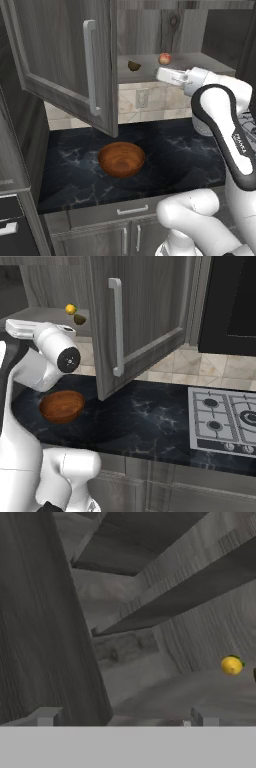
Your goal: Open the cabinet. Pick the kiwi and peach from the cabinet and place them into the bowl. Then close the cabinet.
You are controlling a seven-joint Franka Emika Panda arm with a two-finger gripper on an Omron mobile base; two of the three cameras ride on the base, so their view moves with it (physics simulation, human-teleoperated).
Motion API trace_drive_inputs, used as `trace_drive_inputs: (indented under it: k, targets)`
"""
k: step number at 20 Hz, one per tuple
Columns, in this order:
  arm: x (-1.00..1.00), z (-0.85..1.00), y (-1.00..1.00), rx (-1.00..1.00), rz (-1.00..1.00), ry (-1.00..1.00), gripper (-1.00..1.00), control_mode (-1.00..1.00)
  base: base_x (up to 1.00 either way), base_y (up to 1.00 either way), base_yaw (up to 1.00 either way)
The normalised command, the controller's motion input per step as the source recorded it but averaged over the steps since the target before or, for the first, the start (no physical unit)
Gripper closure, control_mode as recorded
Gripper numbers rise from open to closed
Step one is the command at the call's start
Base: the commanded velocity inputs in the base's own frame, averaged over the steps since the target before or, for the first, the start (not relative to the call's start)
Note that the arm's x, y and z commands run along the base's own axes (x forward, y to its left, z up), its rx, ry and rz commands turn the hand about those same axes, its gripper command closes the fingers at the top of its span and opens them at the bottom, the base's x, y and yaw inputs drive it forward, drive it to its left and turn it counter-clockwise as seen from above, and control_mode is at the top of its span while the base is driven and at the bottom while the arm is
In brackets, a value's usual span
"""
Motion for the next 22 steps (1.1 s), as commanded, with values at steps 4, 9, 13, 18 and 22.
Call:
trace_drive_inputs:
  k: [4, 9, 13, 18, 22]
  targets:
    - [0.11, 0.74, -0.16, 0.00, -0.12, 0.19, -1.00, -1.00, 0.00, 0.00, 0.00]
    - [0.01, 0.42, -0.31, -0.01, -0.10, 0.30, -1.00, -1.00, 0.00, 0.00, 0.00]
    - [0.02, -0.10, -0.21, -0.12, -0.05, 0.43, -1.00, -1.00, 0.00, 0.00, 0.00]
    - [0.01, -0.31, -0.13, -0.17, 0.00, 0.34, -1.00, -1.00, 0.00, 0.00, 0.00]
    - [0.00, -0.04, -0.01, -0.03, 0.00, 0.01, -1.00, -1.00, 0.00, 0.00, 0.00]
